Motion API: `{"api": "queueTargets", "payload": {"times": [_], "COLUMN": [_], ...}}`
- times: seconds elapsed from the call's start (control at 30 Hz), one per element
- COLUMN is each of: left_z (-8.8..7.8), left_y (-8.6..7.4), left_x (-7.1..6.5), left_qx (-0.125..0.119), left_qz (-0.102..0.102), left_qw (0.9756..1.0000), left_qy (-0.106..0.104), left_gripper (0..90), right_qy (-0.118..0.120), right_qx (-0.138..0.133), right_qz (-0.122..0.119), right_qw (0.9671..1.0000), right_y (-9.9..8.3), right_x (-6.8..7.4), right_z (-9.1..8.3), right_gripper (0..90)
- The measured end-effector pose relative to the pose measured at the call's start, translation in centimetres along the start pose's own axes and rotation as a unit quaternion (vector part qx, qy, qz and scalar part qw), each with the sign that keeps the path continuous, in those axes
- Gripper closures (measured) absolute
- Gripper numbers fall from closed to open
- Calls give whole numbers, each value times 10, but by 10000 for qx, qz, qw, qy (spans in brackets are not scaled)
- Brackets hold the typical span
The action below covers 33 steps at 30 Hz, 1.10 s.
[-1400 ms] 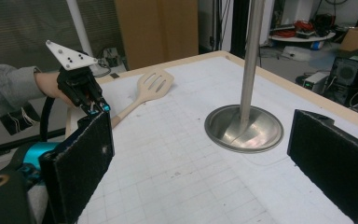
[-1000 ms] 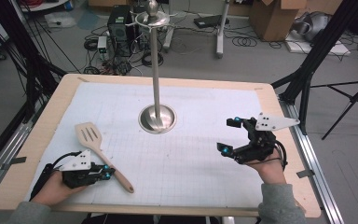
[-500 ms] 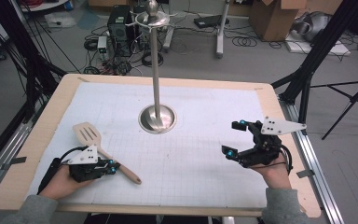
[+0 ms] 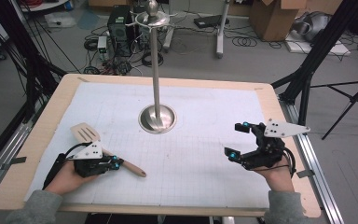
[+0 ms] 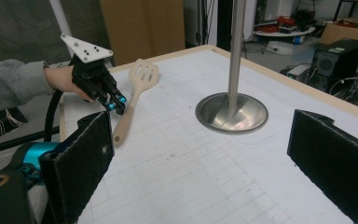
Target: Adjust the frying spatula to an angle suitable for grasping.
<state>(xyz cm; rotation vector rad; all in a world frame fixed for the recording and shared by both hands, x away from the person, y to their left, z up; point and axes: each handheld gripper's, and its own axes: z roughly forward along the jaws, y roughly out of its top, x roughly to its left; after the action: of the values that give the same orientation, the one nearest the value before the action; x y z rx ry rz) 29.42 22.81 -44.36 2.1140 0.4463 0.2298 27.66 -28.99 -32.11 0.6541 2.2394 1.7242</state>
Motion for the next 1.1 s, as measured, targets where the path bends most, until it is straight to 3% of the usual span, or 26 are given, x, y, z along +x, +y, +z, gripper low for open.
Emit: {"api": "queueTargets", "payload": {"times": [0.23, 0.4, 0.83, 0.97, 1.1], "left_z": [5, 9, 16, 15, 0], "left_y": [5, 7, 10, 12, 13], "left_x": [4, 8, 17, 16, 25], "left_qx": [35, 20, -14, 27, -116], "left_qz": [-5, -155, -170, -183, -287], "left_qw": [10000, 9999, 9999, 9998, 9989], "left_qy": [33, 34, 8, 117, 351], "left_gripper": [900, 900, 900, 899, 900], "right_qy": [-12, -6, -40, -31, -10], "right_qx": [45, 97, 25, 48, 53], "right_qz": [27, 53, 59, 50, 68], "right_qw": [10000, 9999, 10000, 10000, 10000], "right_y": [-1, -2, -2, -3, -3], "right_x": [0, 0, -1, -1, -2], "right_z": [0, 1, 0, 1, 1], "right_gripper": [62, 62, 61, 61, 61]}}
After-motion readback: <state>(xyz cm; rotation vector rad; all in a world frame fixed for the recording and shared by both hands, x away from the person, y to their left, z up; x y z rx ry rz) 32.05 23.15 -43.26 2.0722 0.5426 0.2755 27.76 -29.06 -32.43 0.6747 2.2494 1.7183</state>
